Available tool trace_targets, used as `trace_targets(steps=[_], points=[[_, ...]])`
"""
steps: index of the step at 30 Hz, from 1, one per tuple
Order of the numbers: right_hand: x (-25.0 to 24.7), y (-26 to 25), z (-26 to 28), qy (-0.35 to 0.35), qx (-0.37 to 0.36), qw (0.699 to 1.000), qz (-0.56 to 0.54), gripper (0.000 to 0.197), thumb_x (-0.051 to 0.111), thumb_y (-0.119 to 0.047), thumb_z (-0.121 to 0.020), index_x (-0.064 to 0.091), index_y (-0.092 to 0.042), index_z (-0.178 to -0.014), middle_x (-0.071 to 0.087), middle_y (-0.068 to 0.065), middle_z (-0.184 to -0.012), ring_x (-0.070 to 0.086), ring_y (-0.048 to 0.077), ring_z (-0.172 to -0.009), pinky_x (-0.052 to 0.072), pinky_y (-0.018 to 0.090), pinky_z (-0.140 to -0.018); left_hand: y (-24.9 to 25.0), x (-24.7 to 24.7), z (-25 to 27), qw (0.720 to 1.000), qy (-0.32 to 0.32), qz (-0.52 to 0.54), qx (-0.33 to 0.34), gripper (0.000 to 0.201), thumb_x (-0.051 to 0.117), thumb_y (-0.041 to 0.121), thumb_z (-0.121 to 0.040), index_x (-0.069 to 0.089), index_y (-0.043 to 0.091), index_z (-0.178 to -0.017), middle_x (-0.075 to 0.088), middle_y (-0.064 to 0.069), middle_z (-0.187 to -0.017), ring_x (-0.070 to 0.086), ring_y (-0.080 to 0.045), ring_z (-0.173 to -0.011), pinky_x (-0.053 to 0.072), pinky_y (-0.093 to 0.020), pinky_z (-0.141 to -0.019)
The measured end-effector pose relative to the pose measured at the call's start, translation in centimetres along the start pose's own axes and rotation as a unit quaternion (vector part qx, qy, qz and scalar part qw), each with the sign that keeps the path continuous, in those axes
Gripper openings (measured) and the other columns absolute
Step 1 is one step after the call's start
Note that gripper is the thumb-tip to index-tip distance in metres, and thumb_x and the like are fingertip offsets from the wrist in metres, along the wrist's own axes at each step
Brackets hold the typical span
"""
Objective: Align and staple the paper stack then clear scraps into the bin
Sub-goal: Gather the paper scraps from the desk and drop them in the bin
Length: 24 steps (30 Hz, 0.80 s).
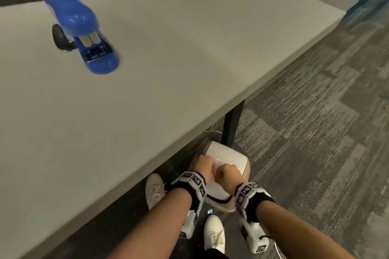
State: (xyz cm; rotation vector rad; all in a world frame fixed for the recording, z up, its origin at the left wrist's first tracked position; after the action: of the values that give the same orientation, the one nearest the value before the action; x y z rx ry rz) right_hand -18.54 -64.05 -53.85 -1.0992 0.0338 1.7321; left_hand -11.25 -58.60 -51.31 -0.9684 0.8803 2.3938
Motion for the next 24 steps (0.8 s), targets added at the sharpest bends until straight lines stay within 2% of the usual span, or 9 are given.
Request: trace_targets(steps=[3,6,10,14,17,19,21,24], points=[[1.1,0.1,-1.0,0.001,-0.026,0.999,0.035,0.020,0.053,-0.014,-0.087,0.068,-0.011,-0.099,0.070,0.007,-0.095,0.064,0.025,-0.090,0.043,0.028,-0.076,-0.5,0.9,-1.2,1.000,0.010,-0.019,-0.010,0.025,0.055,0.009,-0.090,0.068,0.008,-0.111,0.067,-0.015,-0.115,0.063,-0.032,-0.111,0.051,-0.036,-0.093],[1.9,0.0,-1.5,-0.007,-0.049,0.996,0.073,0.027,0.048,-0.012,-0.089,0.065,-0.010,-0.110,0.069,0.009,-0.108,0.063,0.027,-0.102,0.046,0.031,-0.087,-0.9,1.6,-1.8,1.000,-0.006,-0.020,-0.018,0.027,0.054,0.007,-0.091,0.066,0.007,-0.115,0.064,-0.015,-0.122,0.060,-0.032,-0.115,0.048,-0.033,-0.096],[1.9,0.2,-1.7,0.002,-0.060,0.993,0.102,0.029,0.050,-0.008,-0.084,0.067,-0.011,-0.108,0.068,0.008,-0.112,0.061,0.027,-0.107,0.045,0.032,-0.091,-1.2,1.6,-2.2,1.000,-0.016,-0.004,-0.007,0.026,0.053,0.006,-0.090,0.072,0.013,-0.106,0.067,-0.013,-0.117,0.062,-0.030,-0.110,0.049,-0.031,-0.093],[2.1,-0.4,-1.3,0.014,-0.070,0.991,0.115,0.029,0.051,-0.010,-0.085,0.064,-0.013,-0.110,0.067,0.008,-0.112,0.062,0.027,-0.104,0.046,0.031,-0.088,-1.2,1.4,-2.1,1.000,-0.016,-0.002,-0.006,0.024,0.052,0.006,-0.091,0.068,0.006,-0.109,0.068,-0.015,-0.113,0.065,-0.031,-0.104,0.052,-0.033,-0.086],[1.6,-0.8,-0.9,0.018,-0.053,0.991,0.124,0.024,0.048,-0.012,-0.086,0.062,-0.013,-0.105,0.068,0.010,-0.106,0.064,0.031,-0.099,0.048,0.034,-0.081,-1.0,1.0,-1.6,0.999,-0.029,-0.016,-0.005,0.026,0.046,0.010,-0.095,0.066,0.002,-0.110,0.070,-0.018,-0.107,0.070,-0.033,-0.096,0.057,-0.036,-0.082],[1.0,-1.3,-0.6,0.020,-0.048,0.992,0.119,0.027,0.047,-0.011,-0.086,0.060,-0.014,-0.110,0.067,0.011,-0.109,0.063,0.032,-0.101,0.048,0.036,-0.083,-0.9,0.5,-1.0,0.999,-0.027,-0.028,0.003,0.025,0.047,0.013,-0.094,0.067,0.005,-0.107,0.070,-0.017,-0.109,0.069,-0.034,-0.097,0.057,-0.038,-0.085],[0.5,-1.9,0.1,0.019,-0.055,0.993,0.102,0.033,0.048,-0.009,-0.084,0.055,-0.014,-0.116,0.063,0.010,-0.115,0.061,0.031,-0.105,0.047,0.036,-0.086,-0.9,-0.1,-0.3,0.999,-0.027,-0.044,0.007,0.024,0.051,0.010,-0.091,0.067,0.010,-0.108,0.067,-0.014,-0.115,0.065,-0.033,-0.105,0.054,-0.038,-0.088],[-0.8,-3.0,1.3,0.018,-0.048,0.993,0.104,0.032,0.046,-0.009,-0.087,0.053,-0.013,-0.118,0.062,0.010,-0.117,0.061,0.030,-0.106,0.046,0.035,-0.088,-0.7,-1.7,1.0,0.999,-0.012,-0.048,0.012,0.023,0.051,0.010,-0.091,0.068,0.013,-0.106,0.066,-0.012,-0.116,0.063,-0.032,-0.108,0.050,-0.035,-0.083]])
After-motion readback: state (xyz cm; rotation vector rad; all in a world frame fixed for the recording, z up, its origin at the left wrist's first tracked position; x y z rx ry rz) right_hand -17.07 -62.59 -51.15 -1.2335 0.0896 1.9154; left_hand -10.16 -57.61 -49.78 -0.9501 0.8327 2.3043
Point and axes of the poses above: each hand's wrist, its own z-axis away from the middle knuckle, its own x-axis out of the palm, y = z × x, the point moved 7 cm from there along -z, towards the middle knuckle
